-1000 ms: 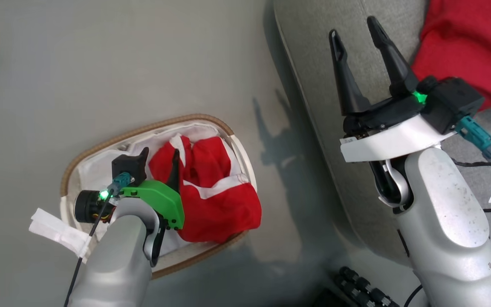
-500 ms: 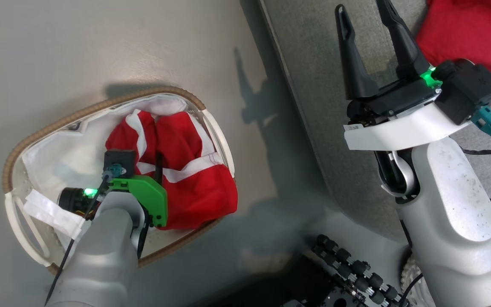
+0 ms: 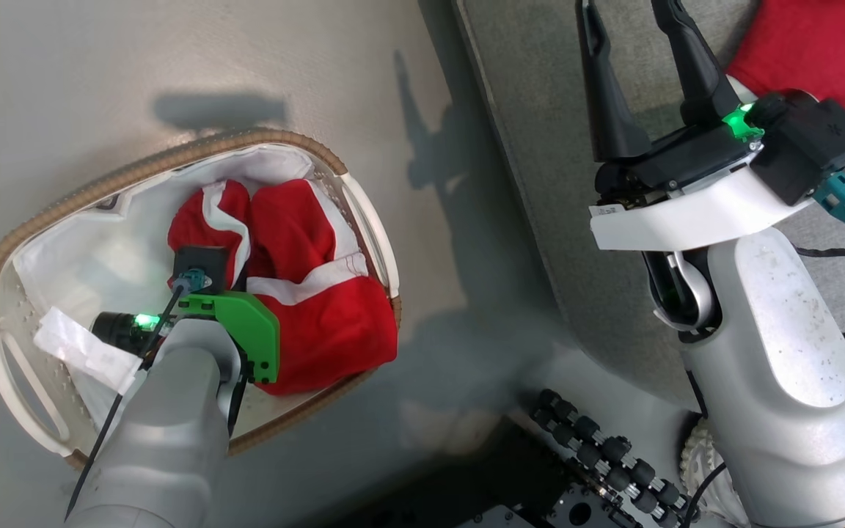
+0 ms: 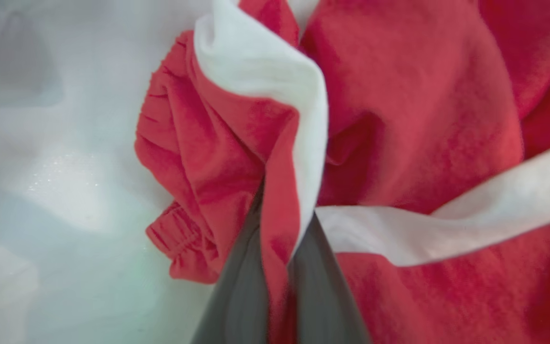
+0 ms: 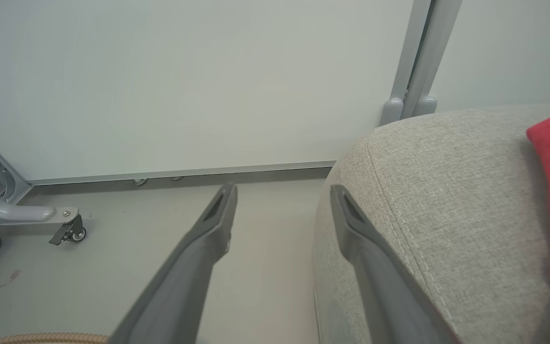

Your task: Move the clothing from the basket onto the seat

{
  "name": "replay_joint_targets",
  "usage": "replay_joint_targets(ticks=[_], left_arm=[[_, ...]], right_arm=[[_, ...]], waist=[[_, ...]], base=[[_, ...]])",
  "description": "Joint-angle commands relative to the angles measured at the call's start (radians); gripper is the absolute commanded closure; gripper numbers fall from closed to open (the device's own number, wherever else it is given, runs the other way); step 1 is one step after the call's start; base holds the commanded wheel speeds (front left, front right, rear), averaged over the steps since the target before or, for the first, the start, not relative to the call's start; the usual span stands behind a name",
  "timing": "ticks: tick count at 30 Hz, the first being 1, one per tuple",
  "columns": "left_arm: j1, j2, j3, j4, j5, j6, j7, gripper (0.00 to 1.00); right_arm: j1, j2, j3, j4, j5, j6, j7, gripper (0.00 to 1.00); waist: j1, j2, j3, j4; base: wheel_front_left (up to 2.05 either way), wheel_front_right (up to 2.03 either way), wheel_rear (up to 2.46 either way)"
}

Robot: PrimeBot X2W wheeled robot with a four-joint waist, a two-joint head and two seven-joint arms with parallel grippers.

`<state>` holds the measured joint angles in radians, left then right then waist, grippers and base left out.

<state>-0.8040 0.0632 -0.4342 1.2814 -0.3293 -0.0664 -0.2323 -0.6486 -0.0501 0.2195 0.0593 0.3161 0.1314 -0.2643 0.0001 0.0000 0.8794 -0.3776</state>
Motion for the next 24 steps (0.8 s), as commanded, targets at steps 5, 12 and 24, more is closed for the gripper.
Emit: replay_joint_targets(ticks=[5, 12, 24], left_arm=[[0.056, -0.005, -0.001, -0.001, -0.022, -0.015, -0.025, 1.00], [0.150, -0.012, -0.019, -0.091, -0.053, -0.032, -0.033, 1.00], [0.389, -0.012, -0.038, -0.395, -0.132, 0.000, -0.032, 1.00]], right_arm=[[0.019, -0.003, 0.000, 0.032, -0.023, -0.001, 0.000, 0.00], [0.078, -0.003, -0.003, 0.082, -0.061, -0.001, 0.000, 0.00], [0.219, -0.004, 0.000, 0.169, -0.092, -0.001, 0.000, 0.00]], waist=[[-0.0001, 0.0000, -0.101, 0.024], [-0.0001, 0.0000, -0.265, 0.074], [-0.0001, 0.0000, -0.534, 0.164]], base=[[0.00, 0.00, 0.00], [0.00, 0.00, 0.00], [0.00, 0.00, 0.00]])
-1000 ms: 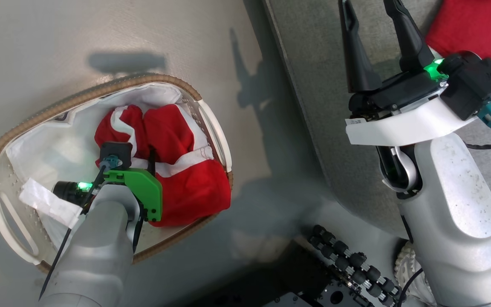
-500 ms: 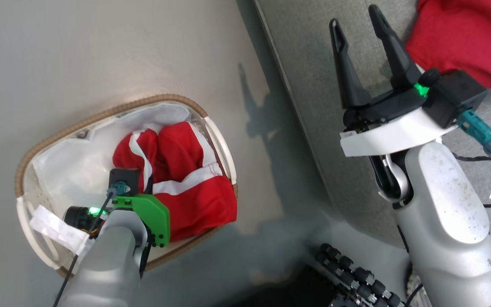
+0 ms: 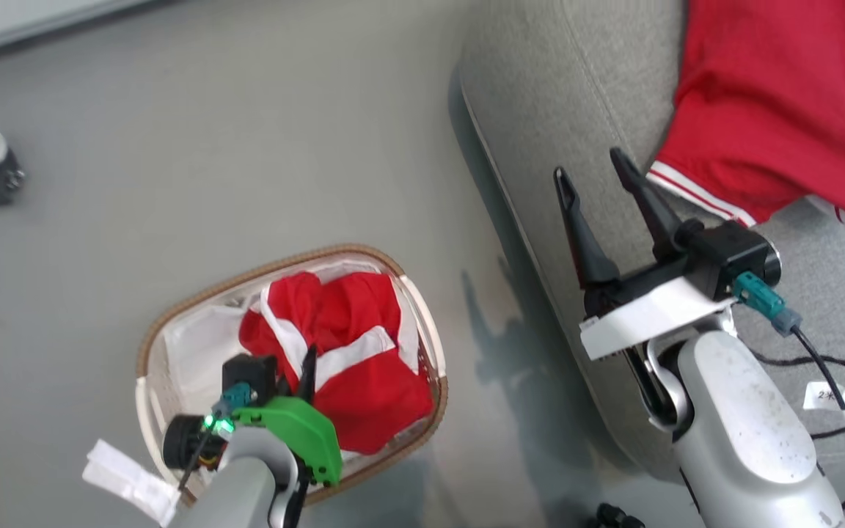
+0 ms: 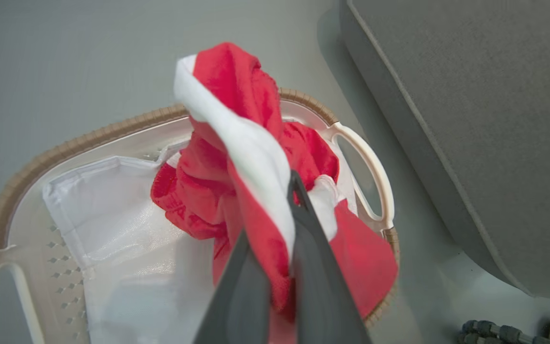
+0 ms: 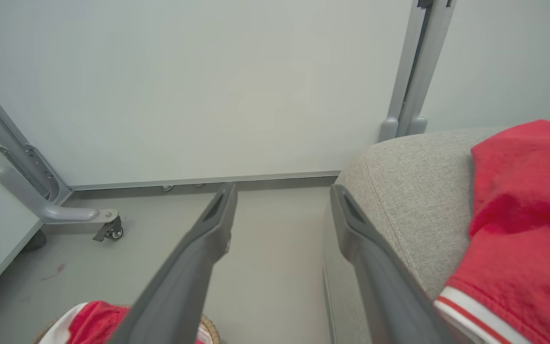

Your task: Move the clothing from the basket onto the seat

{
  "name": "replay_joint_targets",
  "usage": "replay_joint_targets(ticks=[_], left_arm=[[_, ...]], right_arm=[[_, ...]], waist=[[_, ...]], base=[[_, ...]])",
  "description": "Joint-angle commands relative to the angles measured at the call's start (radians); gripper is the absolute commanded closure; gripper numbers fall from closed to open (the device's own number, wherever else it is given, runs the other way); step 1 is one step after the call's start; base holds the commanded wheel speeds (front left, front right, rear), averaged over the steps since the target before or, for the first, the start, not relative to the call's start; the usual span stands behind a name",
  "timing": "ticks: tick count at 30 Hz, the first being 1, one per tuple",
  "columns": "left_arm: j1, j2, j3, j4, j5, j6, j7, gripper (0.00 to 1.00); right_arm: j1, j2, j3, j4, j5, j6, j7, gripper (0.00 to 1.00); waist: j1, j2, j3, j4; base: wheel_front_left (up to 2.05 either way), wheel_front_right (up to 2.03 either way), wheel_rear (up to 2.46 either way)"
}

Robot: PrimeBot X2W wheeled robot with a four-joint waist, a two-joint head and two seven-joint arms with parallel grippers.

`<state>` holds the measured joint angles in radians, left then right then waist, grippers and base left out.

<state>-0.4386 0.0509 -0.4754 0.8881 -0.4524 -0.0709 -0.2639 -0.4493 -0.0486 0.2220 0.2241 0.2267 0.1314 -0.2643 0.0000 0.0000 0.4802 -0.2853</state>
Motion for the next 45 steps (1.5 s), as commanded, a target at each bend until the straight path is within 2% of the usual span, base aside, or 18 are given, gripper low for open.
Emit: replay_joint_targets(ticks=[1, 12, 26, 33, 39, 45], left_arm=[[0.043, 0.000, 0.003, -0.027, -0.008, 0.007, -0.001, 1.00], [0.154, 0.001, 0.049, -0.257, 0.006, 0.013, -0.001, 1.00], [0.107, 0.001, 0.113, -0.532, 0.040, -0.001, -0.001, 1.00], [0.057, 0.001, 0.126, -0.583, 0.053, 0.005, -0.001, 1.00], [0.019, 0.001, 0.076, -0.597, 0.035, 0.014, -0.001, 1.00], [-0.008, 0.001, 0.012, -0.593, 0.011, 0.028, -0.001, 1.00]], right_arm=[[0.032, -0.005, -0.005, 0.011, -0.004, -0.001, 0.000, 0.00], [0.147, -0.005, -0.031, 0.049, -0.017, -0.001, 0.000, 0.00], [0.251, -0.005, -0.030, 0.077, -0.017, -0.001, 0.000, 0.00], [0.283, -0.005, -0.004, 0.098, -0.012, -0.001, 0.000, 0.00], [0.305, -0.005, 0.037, 0.118, -0.019, -0.001, 0.000, 0.00], [0.270, -0.008, 0.135, 0.134, -0.052, -0.001, 0.000, 0.00]], waist=[[0.0000, 0.0000, -0.156, 0.079], [0.0000, 0.0000, -0.300, 0.134], [0.0000, 0.0000, -0.420, 0.175], [0.0000, 0.0000, -0.445, 0.195], [0.0000, 0.0000, -0.452, 0.222], [0.0000, 0.0000, -0.440, 0.255]], base=[[0.00, 0.00, 0.00], [0.00, 0.00, 0.00], [0.00, 0.00, 0.00], [0.00, 0.00, 0.00], [0.00, 0.00, 0.00], [0.00, 0.00, 0.00]])
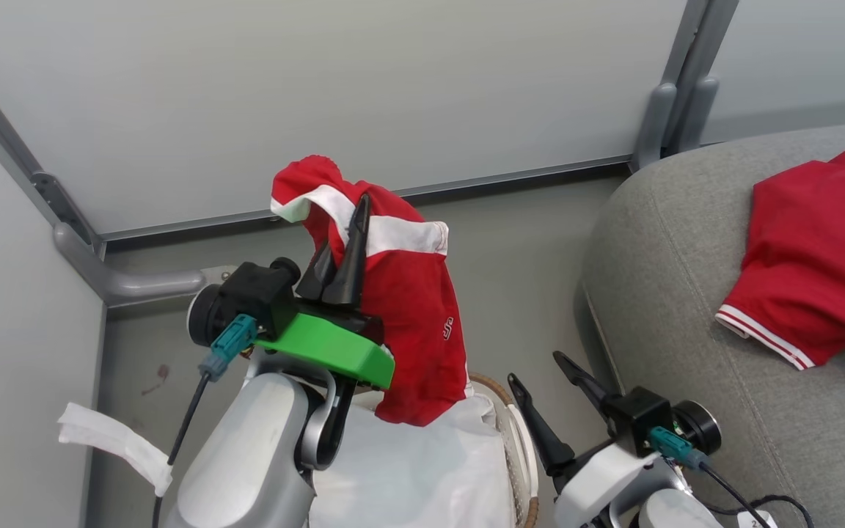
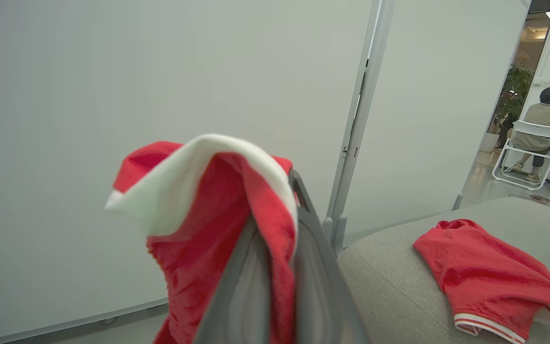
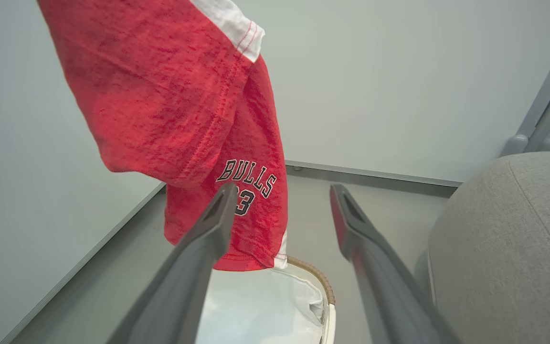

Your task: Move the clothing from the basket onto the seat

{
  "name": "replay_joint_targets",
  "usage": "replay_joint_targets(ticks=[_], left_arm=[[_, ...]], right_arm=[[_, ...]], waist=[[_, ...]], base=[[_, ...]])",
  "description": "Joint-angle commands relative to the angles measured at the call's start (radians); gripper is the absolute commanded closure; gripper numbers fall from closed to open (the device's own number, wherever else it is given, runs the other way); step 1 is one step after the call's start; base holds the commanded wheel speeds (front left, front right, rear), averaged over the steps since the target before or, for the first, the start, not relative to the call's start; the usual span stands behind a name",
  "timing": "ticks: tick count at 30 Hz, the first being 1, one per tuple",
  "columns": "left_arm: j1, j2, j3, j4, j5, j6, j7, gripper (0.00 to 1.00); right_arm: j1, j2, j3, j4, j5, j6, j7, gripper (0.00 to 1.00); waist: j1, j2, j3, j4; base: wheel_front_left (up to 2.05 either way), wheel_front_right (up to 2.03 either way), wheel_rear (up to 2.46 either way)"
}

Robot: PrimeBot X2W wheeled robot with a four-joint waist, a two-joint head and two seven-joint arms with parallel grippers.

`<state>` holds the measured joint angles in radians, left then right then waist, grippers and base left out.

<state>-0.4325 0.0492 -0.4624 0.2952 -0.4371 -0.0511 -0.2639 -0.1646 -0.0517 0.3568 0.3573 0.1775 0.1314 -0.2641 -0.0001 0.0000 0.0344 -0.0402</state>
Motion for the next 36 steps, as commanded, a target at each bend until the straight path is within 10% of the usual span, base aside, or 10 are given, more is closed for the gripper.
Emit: replay_joint_targets(ticks=[1, 17, 36], left_arm=[[-0.019, 0.003, -0.012, -0.001, -0.009, 0.009, -0.001, 1.00], [-0.066, 0.003, -0.108, -0.004, -0.046, 0.031, -0.001, 1.00], [-0.091, 0.003, -0.218, -0.025, -0.092, 0.047, -0.001, 1.00]], right_arm=[[-0.027, -0.007, 0.020, 0.005, -0.003, -0.001, 0.000, 0.00], [-0.230, -0.012, 0.233, 0.036, 0.020, -0.001, 0.000, 0.00], [-0.278, -0.002, 0.215, 0.136, -0.016, -0.001, 0.000, 0.00]], waist=[[0.0001, 0.0000, 0.009, 0.016], [0.0001, 0.0000, 0.038, 0.086], [0.0001, 0.0000, 0.056, 0.129]], base=[[0.00, 0.00, 0.00], [0.00, 0.00, 0.00], [0.00, 0.00, 0.00]])
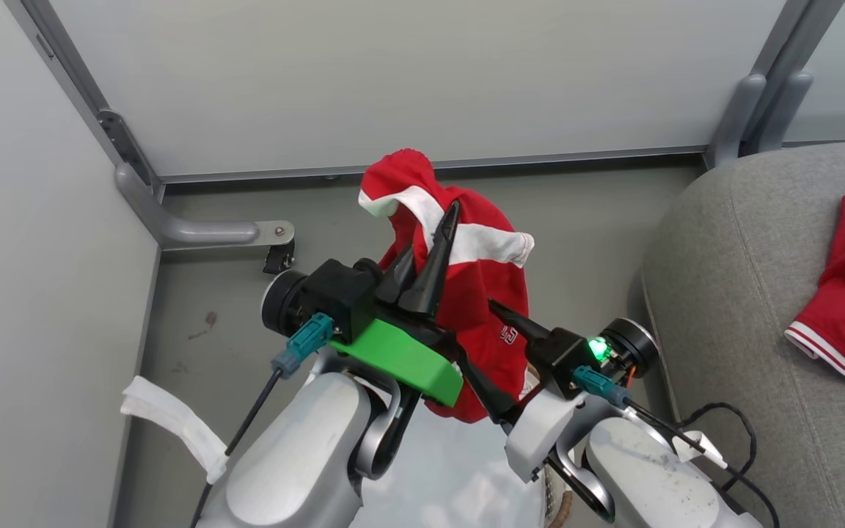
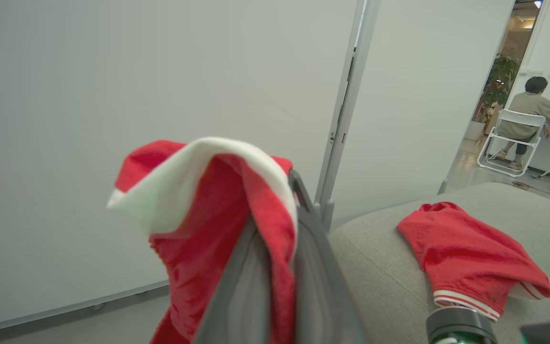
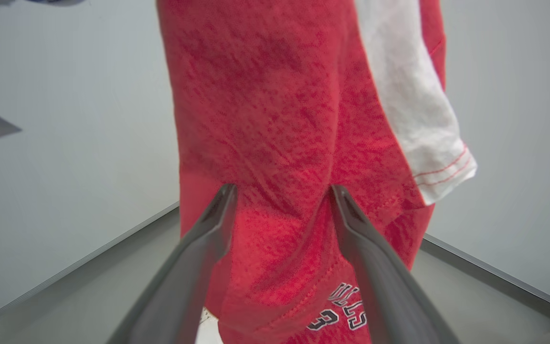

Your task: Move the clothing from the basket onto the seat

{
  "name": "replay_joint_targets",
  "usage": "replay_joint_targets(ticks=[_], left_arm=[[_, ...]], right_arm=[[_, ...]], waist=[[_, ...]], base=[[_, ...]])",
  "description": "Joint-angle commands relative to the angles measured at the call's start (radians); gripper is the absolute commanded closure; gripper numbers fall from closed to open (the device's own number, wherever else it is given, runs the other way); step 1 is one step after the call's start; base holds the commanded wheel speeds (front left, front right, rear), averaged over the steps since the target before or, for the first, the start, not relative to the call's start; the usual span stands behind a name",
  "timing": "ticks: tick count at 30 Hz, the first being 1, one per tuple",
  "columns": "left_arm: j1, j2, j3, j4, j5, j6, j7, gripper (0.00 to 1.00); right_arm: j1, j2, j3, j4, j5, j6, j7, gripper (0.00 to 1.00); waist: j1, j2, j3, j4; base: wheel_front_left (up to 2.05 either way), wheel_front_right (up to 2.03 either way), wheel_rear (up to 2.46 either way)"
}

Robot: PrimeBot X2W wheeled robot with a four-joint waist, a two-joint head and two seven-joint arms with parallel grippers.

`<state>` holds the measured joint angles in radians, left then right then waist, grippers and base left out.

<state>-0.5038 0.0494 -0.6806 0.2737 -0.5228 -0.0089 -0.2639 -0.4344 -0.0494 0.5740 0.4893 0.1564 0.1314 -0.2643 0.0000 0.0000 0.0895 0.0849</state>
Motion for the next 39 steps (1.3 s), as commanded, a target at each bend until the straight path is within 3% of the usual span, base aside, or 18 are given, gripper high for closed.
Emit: replay_joint_targets(ticks=[1, 15, 17, 18, 39], left_arm=[[-0.021, 0.002, -0.007, -0.005, -0.009, 0.006, -0.001, 1.00], [-0.036, 0.002, -0.095, -0.021, -0.041, 0.013, -0.001, 1.00], [-0.035, 0.002, -0.100, -0.020, -0.046, 0.016, -0.001, 1.00], [-0.036, 0.002, -0.100, -0.019, -0.047, 0.017, -0.001, 1.00], [-0.024, 0.002, -0.062, -0.002, -0.039, 0.025, -0.001, 1.00]], right_arm=[[-0.008, -0.004, -0.005, 0.015, 0.009, -0.001, 0.000, 0.00], [-0.009, -0.004, -0.014, 0.130, 0.048, -0.001, 0.000, 0.00], [-0.010, -0.004, -0.005, 0.142, 0.059, -0.001, 0.000, 0.87], [-0.011, -0.005, -0.005, 0.148, 0.064, -0.001, 0.000, 1.00], [0.020, -0.004, -0.012, 0.209, 0.097, -0.001, 0.000, 1.00]], waist=[[0.0000, 0.0000, 0.001, 0.007], [0.0000, 0.0000, 0.005, 0.068], [0.0000, 0.0000, 0.007, 0.073], [0.0000, 0.0000, 0.008, 0.074], [0.0000, 0.0000, 0.019, 0.053]], base=[[0.00, 0.00, 0.00], [0.00, 0.00, 0.00], [0.00, 0.00, 0.00], [0.00, 0.00, 0.00], [0.00, 0.00, 0.00]])
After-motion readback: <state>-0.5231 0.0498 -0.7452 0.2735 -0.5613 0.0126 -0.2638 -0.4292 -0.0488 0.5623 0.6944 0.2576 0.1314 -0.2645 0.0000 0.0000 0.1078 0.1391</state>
